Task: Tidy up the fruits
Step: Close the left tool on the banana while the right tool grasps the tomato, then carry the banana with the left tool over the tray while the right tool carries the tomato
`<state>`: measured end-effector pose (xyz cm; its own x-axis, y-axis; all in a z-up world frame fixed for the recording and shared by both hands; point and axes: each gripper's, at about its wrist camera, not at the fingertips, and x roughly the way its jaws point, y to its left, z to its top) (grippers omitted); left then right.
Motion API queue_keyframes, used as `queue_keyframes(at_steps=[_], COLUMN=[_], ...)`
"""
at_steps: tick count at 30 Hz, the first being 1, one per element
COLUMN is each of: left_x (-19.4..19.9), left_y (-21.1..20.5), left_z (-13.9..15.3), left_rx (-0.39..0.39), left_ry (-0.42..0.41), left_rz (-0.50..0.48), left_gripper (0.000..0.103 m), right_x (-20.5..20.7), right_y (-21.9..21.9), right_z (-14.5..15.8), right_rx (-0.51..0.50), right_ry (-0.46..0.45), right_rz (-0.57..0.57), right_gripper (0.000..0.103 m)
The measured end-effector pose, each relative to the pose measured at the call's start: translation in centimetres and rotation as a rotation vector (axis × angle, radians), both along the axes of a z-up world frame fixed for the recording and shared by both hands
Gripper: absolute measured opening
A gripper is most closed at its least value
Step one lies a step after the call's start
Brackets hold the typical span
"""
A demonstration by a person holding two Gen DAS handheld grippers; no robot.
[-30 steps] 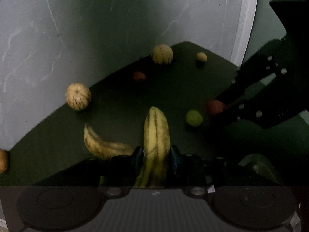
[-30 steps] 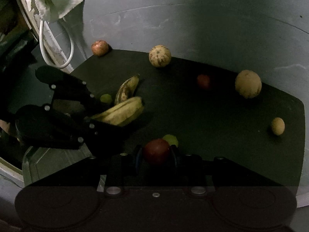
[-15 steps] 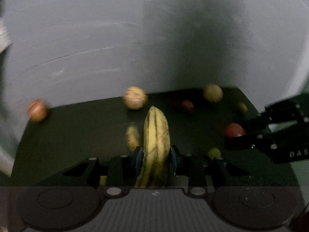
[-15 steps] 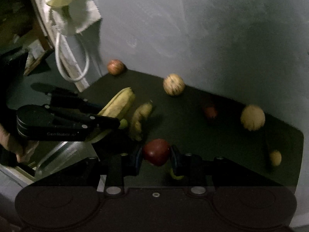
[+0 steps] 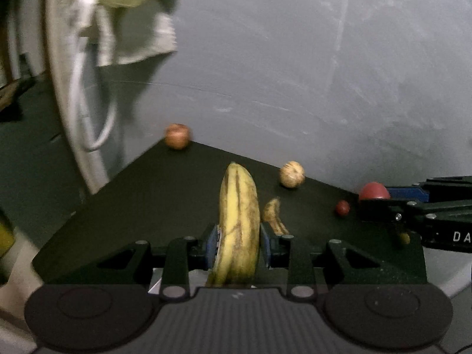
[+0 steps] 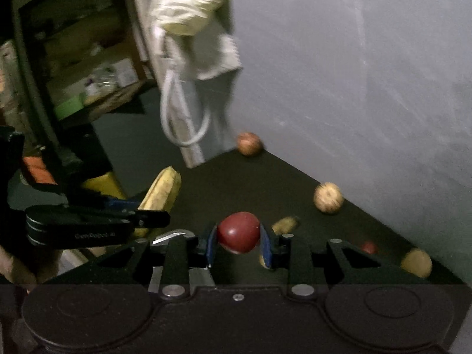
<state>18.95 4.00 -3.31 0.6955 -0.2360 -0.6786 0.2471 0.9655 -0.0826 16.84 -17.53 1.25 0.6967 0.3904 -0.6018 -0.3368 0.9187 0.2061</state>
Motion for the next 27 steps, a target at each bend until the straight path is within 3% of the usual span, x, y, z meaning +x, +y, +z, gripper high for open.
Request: queue_keyframes(at_steps=[12, 27], left_x=[-6.9, -12.1], left_y=[3.5, 5.0], left_z=[2.6, 4.3], left_rx=[-0.005, -0.017], left_ry=[-0.029, -0.068], left_rz=[0.269, 0.441], left_gripper=[0.033, 0.033], right_x=[-1.8, -3.2], right_y=[4.0, 7.1], right_z=[3.0, 5.5], right_rx=[0.037, 0.066], right_ry=[-0.064, -0.115], right_rz=[0.236, 0.406], right_gripper=[0.032, 0.032])
